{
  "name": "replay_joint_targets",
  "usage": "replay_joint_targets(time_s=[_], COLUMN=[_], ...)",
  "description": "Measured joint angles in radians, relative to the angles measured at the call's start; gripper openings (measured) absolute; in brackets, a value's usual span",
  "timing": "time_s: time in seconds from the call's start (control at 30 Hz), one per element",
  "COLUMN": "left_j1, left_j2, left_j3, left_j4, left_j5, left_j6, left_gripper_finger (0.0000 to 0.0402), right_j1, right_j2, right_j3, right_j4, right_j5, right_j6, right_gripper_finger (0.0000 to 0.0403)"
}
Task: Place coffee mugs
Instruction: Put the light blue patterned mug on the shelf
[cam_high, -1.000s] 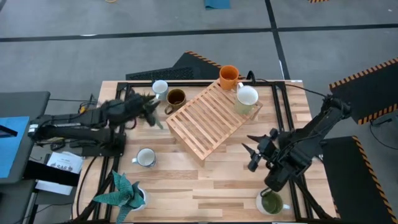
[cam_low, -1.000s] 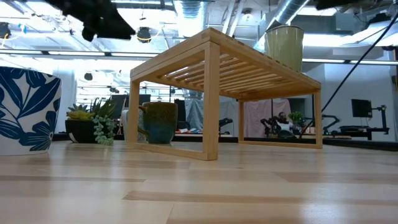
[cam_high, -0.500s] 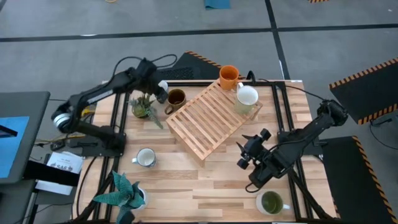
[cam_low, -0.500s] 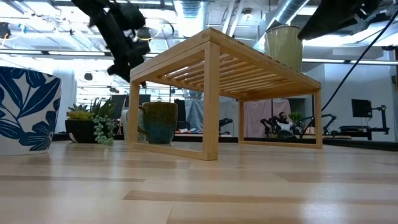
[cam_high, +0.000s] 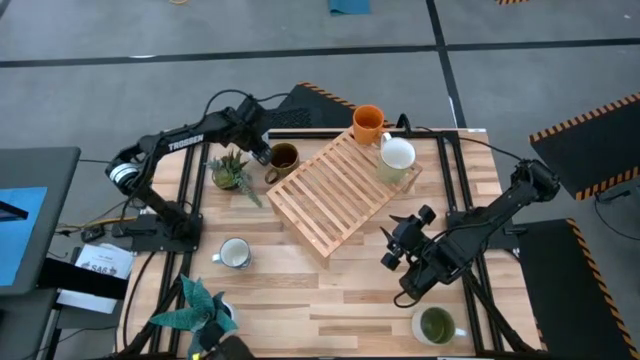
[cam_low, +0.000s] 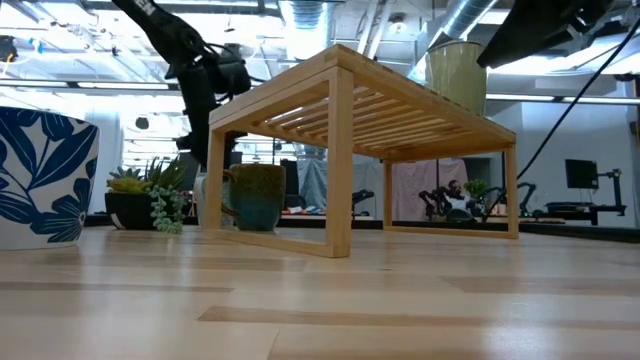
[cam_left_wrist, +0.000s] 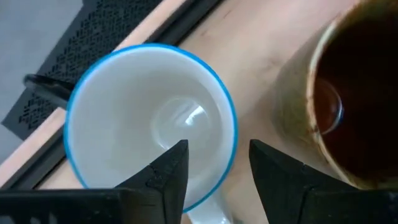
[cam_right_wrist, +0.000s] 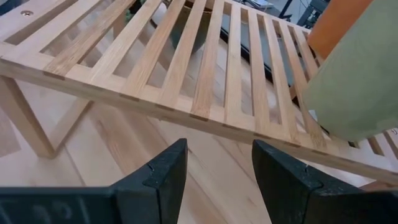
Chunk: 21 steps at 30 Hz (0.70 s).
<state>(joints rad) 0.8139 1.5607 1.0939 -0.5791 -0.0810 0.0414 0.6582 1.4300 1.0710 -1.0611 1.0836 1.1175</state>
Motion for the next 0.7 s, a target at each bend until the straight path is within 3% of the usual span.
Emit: replay_joint_targets(time_s=[0.27, 0.37, 0.5, 0.7], left_j1=[0.000, 0.000, -0.001, -0.013], left_j2=[0.015, 0.016, 0.010, -0.052], left_j3=[0.000, 0.000, 0.000, 0.099], left_j4=[0.005, -0.004, -0.021, -0.130], left_j5=[-0.038, -0.040, -0.045, -0.122], left_j6=[0.019, 0.027, 0.052, 0.072], left_gripper_finger=[0.0139, 0.0100, 0.0018, 0.0005], right_j1=[0.000, 0.000, 0.000, 0.000], right_j2=[0.000, 0.000, 0.000, 0.000], right_j3=[0.000, 0.000, 0.000, 0.000], right_j4=[-0.004, -0.006, -0.008, -0.007], right_j5=[0.004, 0.013, 0.015, 0.017], right_j6=[-0.001, -0.002, -0.003, -0.003], right_gripper_finger=[0.0205, 0.0205, 0.0205, 0.0205])
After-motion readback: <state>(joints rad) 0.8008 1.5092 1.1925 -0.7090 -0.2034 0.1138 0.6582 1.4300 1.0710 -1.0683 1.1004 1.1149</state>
